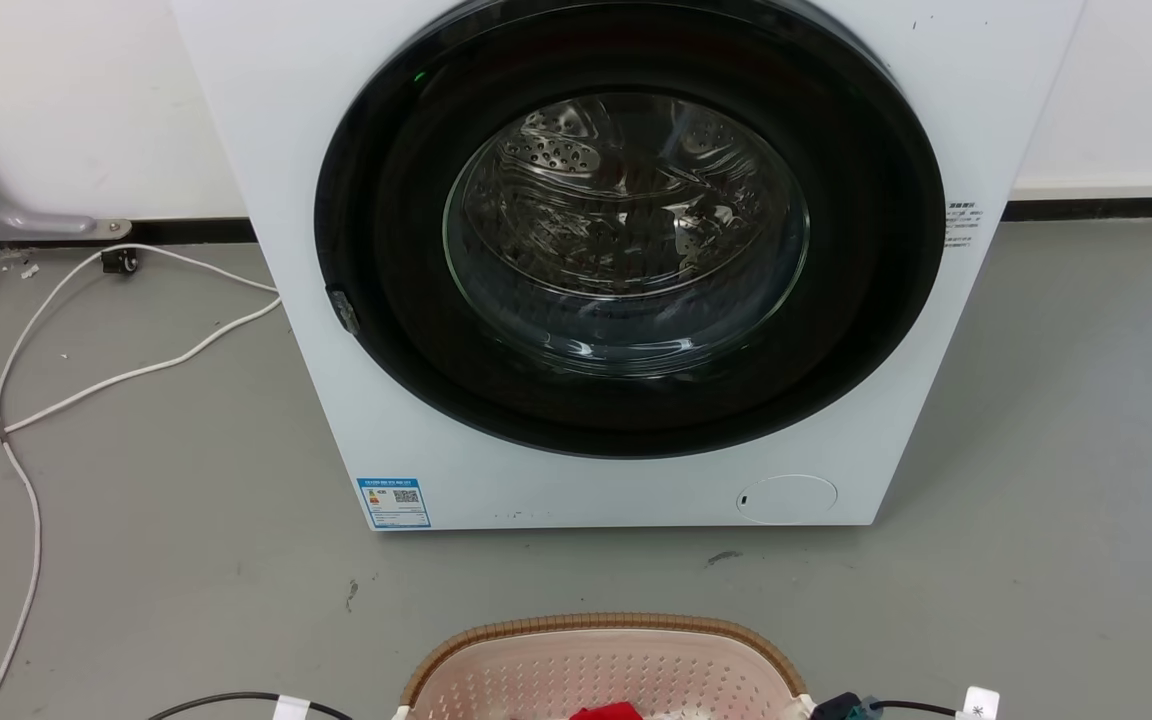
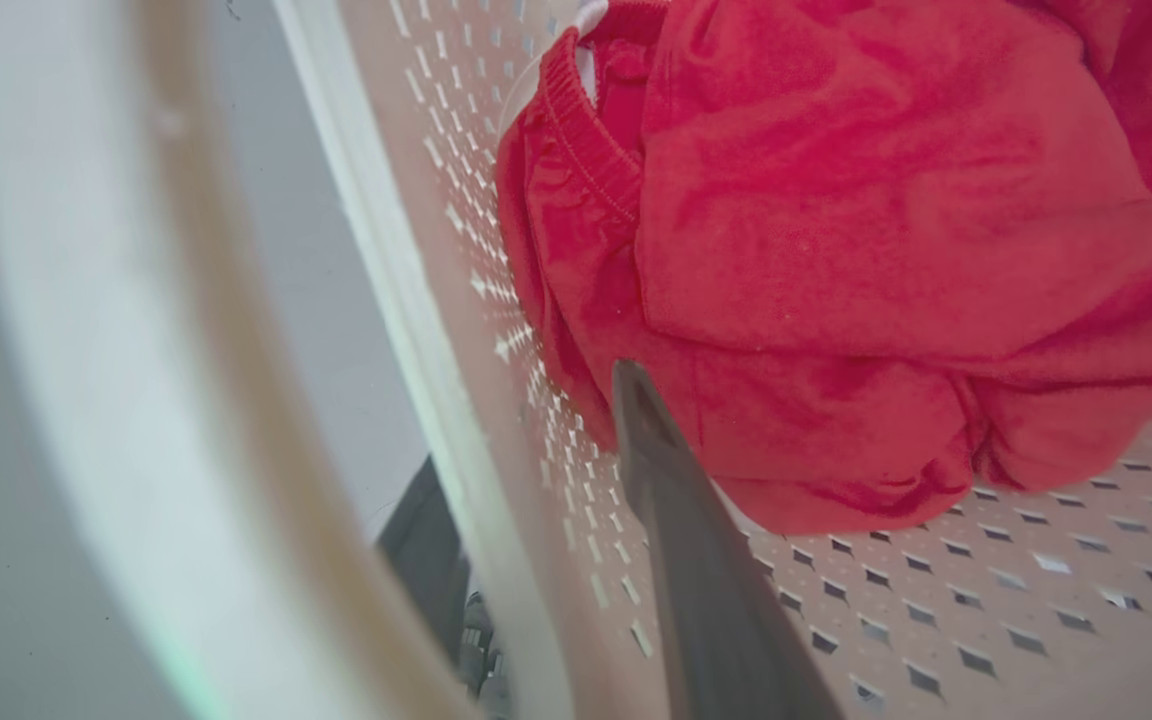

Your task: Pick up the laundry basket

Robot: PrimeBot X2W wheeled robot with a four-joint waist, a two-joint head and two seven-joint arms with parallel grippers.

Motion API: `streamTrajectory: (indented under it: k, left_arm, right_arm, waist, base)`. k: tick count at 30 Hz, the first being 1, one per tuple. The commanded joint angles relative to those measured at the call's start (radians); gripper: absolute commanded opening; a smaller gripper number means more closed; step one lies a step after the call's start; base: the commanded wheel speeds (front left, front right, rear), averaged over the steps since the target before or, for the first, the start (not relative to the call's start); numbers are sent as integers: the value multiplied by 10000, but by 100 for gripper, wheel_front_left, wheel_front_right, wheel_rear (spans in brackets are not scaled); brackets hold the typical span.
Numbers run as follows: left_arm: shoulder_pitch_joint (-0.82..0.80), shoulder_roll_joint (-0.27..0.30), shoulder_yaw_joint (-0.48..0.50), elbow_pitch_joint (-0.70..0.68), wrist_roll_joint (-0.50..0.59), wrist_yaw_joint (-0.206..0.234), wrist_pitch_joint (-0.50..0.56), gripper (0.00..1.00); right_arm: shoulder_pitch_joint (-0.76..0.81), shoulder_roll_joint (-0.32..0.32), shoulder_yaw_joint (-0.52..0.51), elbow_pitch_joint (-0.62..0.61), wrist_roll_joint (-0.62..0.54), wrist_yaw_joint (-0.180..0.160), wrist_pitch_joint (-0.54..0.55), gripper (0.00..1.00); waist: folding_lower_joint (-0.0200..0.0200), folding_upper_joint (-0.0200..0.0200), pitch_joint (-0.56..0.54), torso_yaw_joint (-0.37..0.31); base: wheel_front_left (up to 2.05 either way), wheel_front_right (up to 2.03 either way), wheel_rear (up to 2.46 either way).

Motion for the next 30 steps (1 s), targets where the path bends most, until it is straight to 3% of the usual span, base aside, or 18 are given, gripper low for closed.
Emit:
streamTrajectory:
  k: [1,30]
  left_arm:
    - [-150,210,-91,67,5,-34,-36,0]
    - [-183,272,-659,139,-559,-35,-87,0]
  right_arm:
    - [-164,-252,45,61,38,-7,-46,0]
    - [-141,-329,377,73,387,-7,30,0]
  waist:
    - [-1,-1,1,0]
    - [-1,-1,-25,51]
  base:
    - [0,0,0]
    - [0,0,0]
